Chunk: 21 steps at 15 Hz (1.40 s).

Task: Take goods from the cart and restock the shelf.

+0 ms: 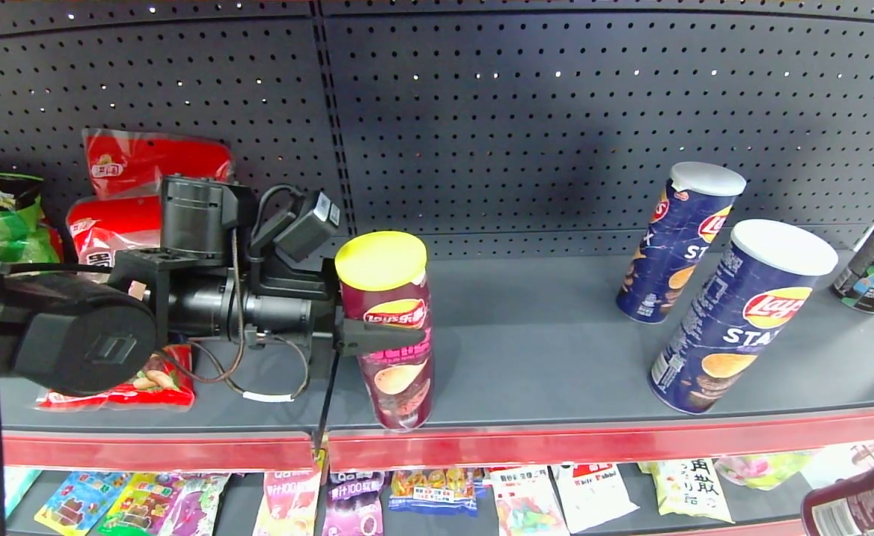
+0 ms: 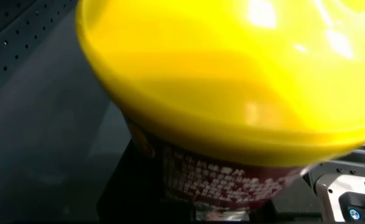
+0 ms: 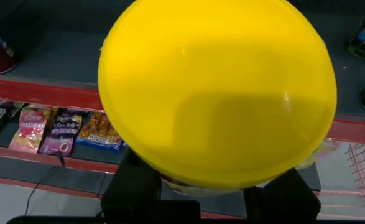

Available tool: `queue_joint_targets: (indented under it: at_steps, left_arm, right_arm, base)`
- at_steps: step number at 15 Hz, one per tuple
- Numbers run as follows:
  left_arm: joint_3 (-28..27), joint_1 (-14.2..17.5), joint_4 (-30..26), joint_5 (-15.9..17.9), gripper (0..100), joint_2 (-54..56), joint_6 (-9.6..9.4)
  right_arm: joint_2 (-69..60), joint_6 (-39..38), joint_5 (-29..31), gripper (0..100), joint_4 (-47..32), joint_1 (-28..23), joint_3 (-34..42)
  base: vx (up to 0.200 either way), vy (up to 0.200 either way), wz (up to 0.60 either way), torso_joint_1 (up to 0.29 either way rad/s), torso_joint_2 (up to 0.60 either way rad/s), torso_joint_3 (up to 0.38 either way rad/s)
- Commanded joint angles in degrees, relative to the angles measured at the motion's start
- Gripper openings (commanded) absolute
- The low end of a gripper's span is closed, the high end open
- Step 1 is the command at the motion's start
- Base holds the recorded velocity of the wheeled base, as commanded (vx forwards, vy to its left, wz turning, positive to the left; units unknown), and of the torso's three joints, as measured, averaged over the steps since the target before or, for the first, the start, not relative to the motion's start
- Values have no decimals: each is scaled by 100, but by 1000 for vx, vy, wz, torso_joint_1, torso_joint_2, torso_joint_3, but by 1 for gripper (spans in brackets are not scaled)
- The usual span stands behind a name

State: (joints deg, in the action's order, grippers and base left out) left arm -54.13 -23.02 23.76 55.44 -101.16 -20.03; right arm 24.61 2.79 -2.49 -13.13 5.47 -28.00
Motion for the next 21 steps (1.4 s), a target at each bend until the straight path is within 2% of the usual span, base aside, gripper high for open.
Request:
queue_joint_targets:
  at_steps: [1, 3, 6, 11, 12, 17, 19, 20, 21]
  left_arm:
    - [69, -1, -3, -34, 0, 8, 8]
    - [95, 34, -3, -60, 0, 8, -10]
    - [201, 69, -3, -69, 0, 8, -194]
    - [218, 113, -3, -77, 0, 35, -326]
    - [209, 113, -3, -77, 100, 52, -326]
    - [253, 131, -20, -174, 100, 202, -256]
    - [482, 412, -20, -209, 100, 501, -247]
    - [702, 640, -29, -376, 100, 755, -230]
    - [957, 869, -20, -535, 100, 1063, -124]
  right_arm:
    - [-18, 2, 3, 0, -5, -2, -4]
    - [-27, 11, 3, 0, -5, -2, 5]
    - [-27, 20, 3, 0, -14, -2, 5]
    - [-35, 20, -6, 0, -14, -2, 5]
    - [-35, 20, -6, 0, -14, -2, 5]
    - [-44, 20, -6, 0, -14, -2, 23]
    - [-44, 20, -15, 0, -14, 6, 49]
    - [-44, 20, -24, 0, -23, 6, 84]
    - [-44, 20, -33, 0, -23, 6, 102]
  base:
    - [0, 0, 0, 0, 0, 0]
    - [0, 0, 0, 0, 0, 0]
    - [0, 0, 0, 0, 0, 0]
    - [0, 0, 0, 0, 0, 0]
    - [0, 0, 0, 0, 0, 0]
    - [0, 0, 0, 0, 0, 0]
    - [0, 0, 0, 0, 0, 0]
    - [0, 0, 0, 0, 0, 0]
    - [0, 0, 0, 0, 0, 0]
